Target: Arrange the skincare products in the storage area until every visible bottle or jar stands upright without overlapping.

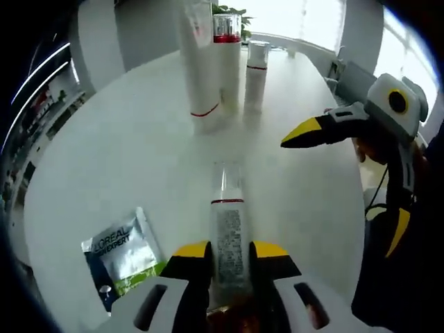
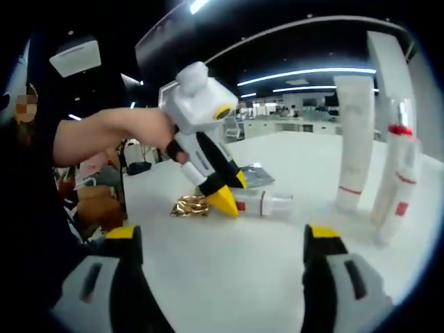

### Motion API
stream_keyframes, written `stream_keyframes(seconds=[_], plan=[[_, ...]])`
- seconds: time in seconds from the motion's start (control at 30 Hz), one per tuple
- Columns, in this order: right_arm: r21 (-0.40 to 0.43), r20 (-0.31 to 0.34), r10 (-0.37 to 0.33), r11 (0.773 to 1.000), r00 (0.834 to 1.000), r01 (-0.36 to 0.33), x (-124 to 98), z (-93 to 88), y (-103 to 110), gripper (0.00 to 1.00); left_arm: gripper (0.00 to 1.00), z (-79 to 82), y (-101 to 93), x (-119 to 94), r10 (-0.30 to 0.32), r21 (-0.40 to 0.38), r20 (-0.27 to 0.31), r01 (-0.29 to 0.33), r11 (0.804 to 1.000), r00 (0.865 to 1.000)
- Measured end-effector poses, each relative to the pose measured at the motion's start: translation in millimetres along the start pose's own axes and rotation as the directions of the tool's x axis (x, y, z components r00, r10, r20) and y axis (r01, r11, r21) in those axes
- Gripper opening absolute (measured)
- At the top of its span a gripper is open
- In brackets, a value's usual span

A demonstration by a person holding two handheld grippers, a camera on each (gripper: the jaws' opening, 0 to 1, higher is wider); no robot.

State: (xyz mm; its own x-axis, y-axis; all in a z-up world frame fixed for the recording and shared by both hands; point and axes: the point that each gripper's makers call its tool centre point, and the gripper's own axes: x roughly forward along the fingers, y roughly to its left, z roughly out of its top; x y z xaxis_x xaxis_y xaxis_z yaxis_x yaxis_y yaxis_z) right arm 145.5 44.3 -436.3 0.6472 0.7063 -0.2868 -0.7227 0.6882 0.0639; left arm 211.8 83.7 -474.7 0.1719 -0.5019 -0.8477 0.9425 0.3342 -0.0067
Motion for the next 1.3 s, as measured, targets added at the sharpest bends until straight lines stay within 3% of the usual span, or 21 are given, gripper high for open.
stream_keyframes(seconds=[0.3, 0.67, 0.77, 0.97, 1.3], plan=[[0.005, -0.001, -0.003, 1.0, 1.0, 0.003, 0.5, -0.9, -0.1, 0.97, 0.19, 10.3, -7.6, -3.1, -0.026, -0.093, 0.078, 0.033, 0.995, 0.997], [0.071, 0.006, -0.004, 0.997, 1.0, 0.004, 1.8, -3.7, -4.2, 0.94, 0.19, 19.4, -10.0, -13.3, -0.026, -0.075, 0.134, 0.037, 0.997, 0.991], [0.125, 0.005, -0.009, 0.992, 1.0, 0.009, 3.7, -7.3, -7.3, 0.92, 0.19, 19.4, -11.6, -14.1, -0.027, -0.066, 0.137, 0.036, 0.997, 0.99], [0.215, 0.058, 0.006, 0.976, 0.998, -0.019, 5.9, -1.0, -15.6, 0.9, 0.19, 18.1, -13.4, -17.5, -0.021, -0.055, 0.142, 0.03, 0.998, 0.99], [0.29, 0.133, 0.045, 0.954, 0.99, -0.082, 18.7, 16.0, -5.0, 0.9, 0.19, 18.0, -18.4, -21.3, -0.029, -0.042, 0.149, 0.036, 0.998, 0.988]])
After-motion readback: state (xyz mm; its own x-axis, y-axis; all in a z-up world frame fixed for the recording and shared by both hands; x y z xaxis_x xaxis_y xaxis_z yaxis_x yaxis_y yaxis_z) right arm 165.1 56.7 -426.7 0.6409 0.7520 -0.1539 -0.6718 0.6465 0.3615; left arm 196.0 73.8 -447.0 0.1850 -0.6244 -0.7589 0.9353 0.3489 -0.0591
